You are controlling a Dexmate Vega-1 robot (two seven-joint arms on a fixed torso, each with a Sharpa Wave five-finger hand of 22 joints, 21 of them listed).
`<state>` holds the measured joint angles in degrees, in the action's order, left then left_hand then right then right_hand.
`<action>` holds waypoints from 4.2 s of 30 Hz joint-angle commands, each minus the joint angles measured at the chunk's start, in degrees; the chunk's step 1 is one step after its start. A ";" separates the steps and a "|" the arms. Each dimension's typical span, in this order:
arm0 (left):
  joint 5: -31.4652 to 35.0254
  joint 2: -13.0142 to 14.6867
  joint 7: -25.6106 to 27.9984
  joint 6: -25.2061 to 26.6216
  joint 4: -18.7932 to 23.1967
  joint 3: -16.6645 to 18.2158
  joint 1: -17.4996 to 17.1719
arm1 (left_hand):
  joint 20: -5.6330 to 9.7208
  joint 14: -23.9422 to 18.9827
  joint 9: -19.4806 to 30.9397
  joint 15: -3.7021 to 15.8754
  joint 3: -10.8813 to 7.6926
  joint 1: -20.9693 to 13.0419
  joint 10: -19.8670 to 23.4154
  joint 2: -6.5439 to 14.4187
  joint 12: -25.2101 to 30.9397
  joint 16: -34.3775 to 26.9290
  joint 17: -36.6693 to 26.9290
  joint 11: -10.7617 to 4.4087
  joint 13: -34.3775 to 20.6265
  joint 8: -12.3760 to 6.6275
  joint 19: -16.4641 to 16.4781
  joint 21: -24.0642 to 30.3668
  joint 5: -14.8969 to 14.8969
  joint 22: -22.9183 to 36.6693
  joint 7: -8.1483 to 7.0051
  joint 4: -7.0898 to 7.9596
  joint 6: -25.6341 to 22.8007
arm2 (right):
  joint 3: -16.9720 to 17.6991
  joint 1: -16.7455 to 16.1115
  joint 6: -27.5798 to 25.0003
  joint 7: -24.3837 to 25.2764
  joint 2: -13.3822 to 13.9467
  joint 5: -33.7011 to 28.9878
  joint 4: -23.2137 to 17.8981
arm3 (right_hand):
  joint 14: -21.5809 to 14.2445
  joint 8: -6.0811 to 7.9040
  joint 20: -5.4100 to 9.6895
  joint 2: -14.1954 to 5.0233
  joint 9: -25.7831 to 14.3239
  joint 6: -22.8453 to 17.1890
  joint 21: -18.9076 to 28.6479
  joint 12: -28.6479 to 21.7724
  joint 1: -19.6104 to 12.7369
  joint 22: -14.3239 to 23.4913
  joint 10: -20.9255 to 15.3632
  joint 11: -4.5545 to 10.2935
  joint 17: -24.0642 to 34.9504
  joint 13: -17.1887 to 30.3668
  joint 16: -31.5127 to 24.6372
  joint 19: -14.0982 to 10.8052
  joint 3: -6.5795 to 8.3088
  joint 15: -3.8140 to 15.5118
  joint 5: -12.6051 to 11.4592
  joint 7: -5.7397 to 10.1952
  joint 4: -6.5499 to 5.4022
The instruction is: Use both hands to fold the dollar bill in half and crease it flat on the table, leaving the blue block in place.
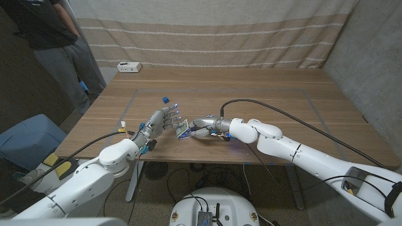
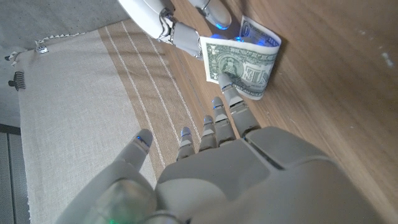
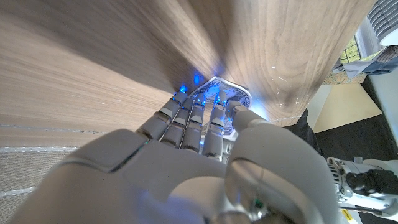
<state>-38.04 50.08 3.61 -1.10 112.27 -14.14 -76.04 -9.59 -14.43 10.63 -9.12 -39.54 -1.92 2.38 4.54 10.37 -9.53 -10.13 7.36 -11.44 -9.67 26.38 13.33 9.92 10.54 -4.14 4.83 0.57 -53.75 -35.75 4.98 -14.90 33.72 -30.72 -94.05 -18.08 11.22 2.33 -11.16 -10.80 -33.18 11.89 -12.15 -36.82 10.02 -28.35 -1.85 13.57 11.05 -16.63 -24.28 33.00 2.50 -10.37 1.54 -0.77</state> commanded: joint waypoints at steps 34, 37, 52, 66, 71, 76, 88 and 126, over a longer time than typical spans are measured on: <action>0.55 3.06 2.49 10.72 1.47 -4.95 7.33 | -0.64 6.19 -0.17 -1.41 2.96 1.22 -4.60 -2.31 0.70 -0.51 -0.21 -0.69 0.19 -0.69 -5.87 -1.90 0.10 0.35 -1.48 0.87 4.41 | 5.33 -1.37 4.67 6.79 2.36 3.05 -1.64 | -4.93 0.15 -2.15 -0.69 0.02 -1.16 0.91 -0.26 -1.41 0.24 -1.81 0.43 -0.47 0.14 -1.33 -2.78 -0.75 1.69 -0.40 0.64 2.02; 0.50 2.97 2.28 10.71 1.19 -5.15 7.65 | -0.60 6.16 -0.17 -1.35 3.04 1.21 -4.62 -2.36 0.73 -0.56 -0.21 -0.70 0.20 -0.72 -5.86 -1.87 0.11 0.36 -1.52 0.87 4.39 | 4.73 -0.93 5.26 5.61 2.10 2.95 -1.25 | -4.94 0.20 -2.11 -0.79 0.02 -1.43 0.90 -0.26 -1.77 0.27 -1.96 0.58 -0.37 0.14 -1.38 -2.76 -0.46 1.96 -0.48 1.02 2.17; 0.37 2.78 1.35 10.97 0.09 -5.96 9.21 | -0.62 6.17 -0.19 -1.28 3.33 1.16 -4.63 -2.49 0.89 -0.68 -0.19 -0.64 0.22 -0.79 -5.68 -1.68 0.18 0.36 -1.51 0.92 4.46 | 2.30 1.01 5.14 0.90 0.58 1.32 0.09 | -2.54 -0.54 -2.15 -0.91 -0.02 -0.03 0.32 0.55 -4.02 0.39 -0.39 1.87 0.23 0.20 -0.76 -1.07 1.37 2.28 -0.87 1.46 2.63; 0.15 2.76 0.56 11.30 -0.66 -6.49 10.26 | -0.58 6.01 -0.21 -1.24 3.52 1.11 -4.64 -2.54 0.99 -0.79 -0.18 -0.58 0.24 -0.83 -5.50 -1.53 0.22 0.36 -1.50 0.96 4.50 | 0.94 1.99 2.82 -0.90 -0.44 -0.22 0.81 | -0.79 -0.76 -2.03 -0.95 -0.08 1.06 0.04 0.87 -3.99 0.45 0.70 3.33 0.95 0.27 -0.52 0.15 1.49 2.19 -0.92 2.15 1.39; 0.09 2.80 0.48 11.30 -0.70 -6.55 10.34 | -0.60 6.01 -0.21 -1.18 3.57 1.09 -4.64 -2.54 1.01 -0.81 -0.17 -0.60 0.25 -0.85 -5.51 -1.52 0.23 0.36 -1.49 0.97 4.50 | 0.44 2.39 1.97 -1.52 -0.64 -0.74 1.12 | -0.22 -0.74 -1.92 -0.89 -0.09 1.27 0.01 0.95 -4.08 0.46 1.07 3.40 1.10 0.29 -0.40 0.40 1.55 2.22 -0.94 2.12 1.20; 0.15 2.81 0.55 11.21 -0.71 -6.59 10.35 | -0.58 6.00 -0.21 -1.12 3.64 1.06 -4.63 -2.55 1.06 -0.82 -0.17 -0.62 0.25 -0.86 -5.51 -1.50 0.24 0.36 -1.50 0.98 4.53 | 0.14 2.55 1.43 -1.49 -0.57 -1.28 1.33 | -0.03 -0.68 -1.99 -0.76 -0.10 1.25 0.01 0.84 -4.03 0.46 0.90 3.14 1.21 0.30 -0.40 0.54 1.46 2.08 -0.92 2.02 1.01; 0.11 2.84 0.40 10.74 -0.79 -6.53 10.26 | -0.52 5.95 -0.22 -1.10 3.78 0.99 -4.55 -2.54 1.16 -0.86 -0.15 -0.56 0.27 -0.89 -5.41 -1.41 0.27 0.35 -1.49 0.99 4.54 | -0.50 2.43 0.66 -1.95 -0.10 -2.20 0.87 | -0.49 0.10 -2.13 -0.57 -0.10 -0.83 0.22 0.06 -3.87 0.46 -1.08 2.97 1.47 0.30 -0.83 0.45 1.06 2.07 -0.81 2.13 0.62; 55.09 9.11 18.80 29.24 16.23 -10.87 8.28 | 4.55 -21.33 1.17 11.09 0.72 -19.49 38.32 5.50 14.01 -12.47 -6.56 -5.62 -4.20 -11.20 -2.71 3.04 5.67 2.37 8.98 -14.75 -50.89 | -2.09 3.53 0.07 -3.01 -0.89 -6.01 0.74 | -0.72 0.24 -2.25 -0.46 -0.07 -2.76 0.43 -0.22 -4.58 0.44 -3.01 3.07 1.60 0.24 -1.19 0.42 0.99 2.49 -0.75 2.16 1.03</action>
<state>-2.71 56.64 22.20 16.24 123.77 -21.87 -69.41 -5.57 -34.54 11.62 1.70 -38.91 -20.03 39.09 10.34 23.58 -20.90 -15.93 1.78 -15.13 -20.32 22.86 15.63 14.93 12.67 4.55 -9.51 -48.44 -55.65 -32.49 5.33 -17.59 33.05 -36.31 -93.35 -18.41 11.45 0.20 -11.70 -10.80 -35.32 11.96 -12.33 -40.66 10.29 -31.35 1.52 15.12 11.10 -17.41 -23.77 33.84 2.36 -11.03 3.68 0.07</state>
